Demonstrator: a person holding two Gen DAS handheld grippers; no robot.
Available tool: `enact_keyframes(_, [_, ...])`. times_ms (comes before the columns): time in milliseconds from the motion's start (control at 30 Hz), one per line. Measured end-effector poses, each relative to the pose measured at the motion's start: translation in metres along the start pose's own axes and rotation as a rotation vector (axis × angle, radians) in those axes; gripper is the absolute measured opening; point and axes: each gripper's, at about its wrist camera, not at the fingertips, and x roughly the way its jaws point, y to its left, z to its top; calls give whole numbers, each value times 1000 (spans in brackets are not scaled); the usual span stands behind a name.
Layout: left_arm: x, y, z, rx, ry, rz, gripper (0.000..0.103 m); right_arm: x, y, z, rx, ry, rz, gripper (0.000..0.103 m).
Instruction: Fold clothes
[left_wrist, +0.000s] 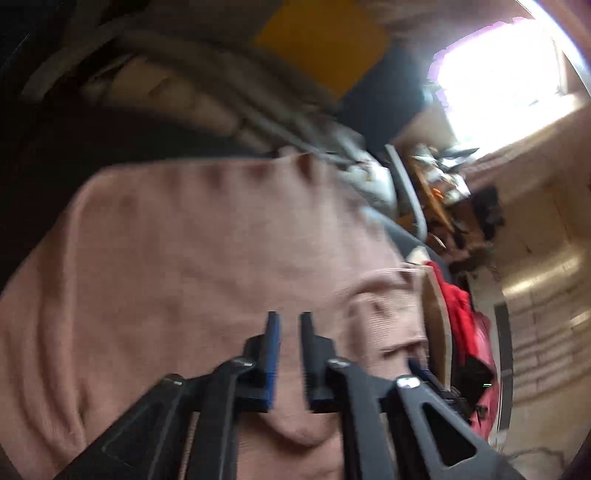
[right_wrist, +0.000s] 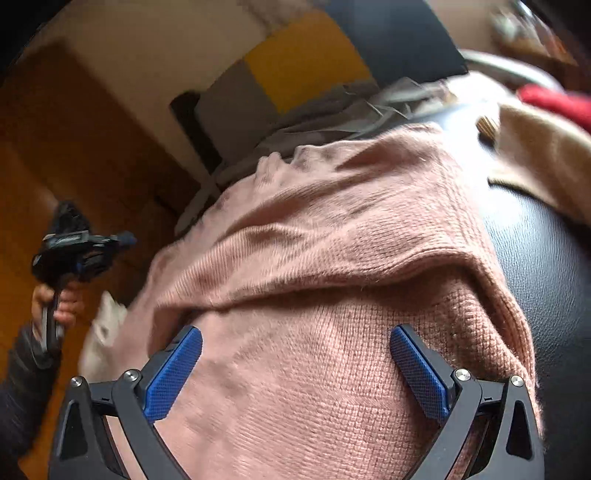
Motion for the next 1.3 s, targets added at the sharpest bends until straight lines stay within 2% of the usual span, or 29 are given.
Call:
enact_keyframes(67, [0, 17, -16, -44, -8, -84, 26, -3, -3, 2, 5, -1, -1, 103])
enact_keyframes(133, [3, 28, -31, -79, -2, -122, 38, -5, -6, 2, 22, -13, 17, 103])
enact_keyframes(267, [17, 38, -54, -106, 37, -120, 45, -5, -7, 2, 29, -21, 27, 103])
enact_keyframes(433, [11, 18, -63, 2, 1, -66, 49, -4, -4, 2, 18, -19, 14, 103])
enact_keyframes(467, [9, 13, -63, 23, -4, -40, 48, -4, -5, 2, 19, -19, 15, 103])
enact_keyframes(500, [9, 10, -63, 37, -11, -11, 41, -4, -5, 2, 20, -20, 16, 103])
enact_keyframes(533, [9, 6, -63, 49, -17, 12, 16, -4, -5, 2, 20, -20, 16, 103])
enact_keyframes(567, [9, 2, -61, 54, -20, 15, 2, -4, -5, 2, 21, -20, 16, 103])
enact_keyframes(633, [7, -4, -56, 62, -30, 18, 5, -4, -4, 3, 21, -17, 13, 103])
enact_keyframes(800, [-26, -8, -24, 72, -147, -31, 4, -6, 5, 16, 26, 34, -28, 103])
enact_keyframes(867, [-38, -4, -9, 75, -172, -26, 4, -12, 11, 27, -5, 8, -30, 103])
enact_keyframes(1033, [-35, -9, 26, 109, -162, 35, 4, -12, 20, 62, -93, -32, -76, 103])
enact_keyframes(1200, [-26, -6, 42, 99, -145, 92, 4, 25, 5, 96, -115, 18, -137, 103])
enact_keyframes(1300, [-29, 5, 44, 68, -181, 110, 4, 47, -5, 112, -108, 42, -171, 103])
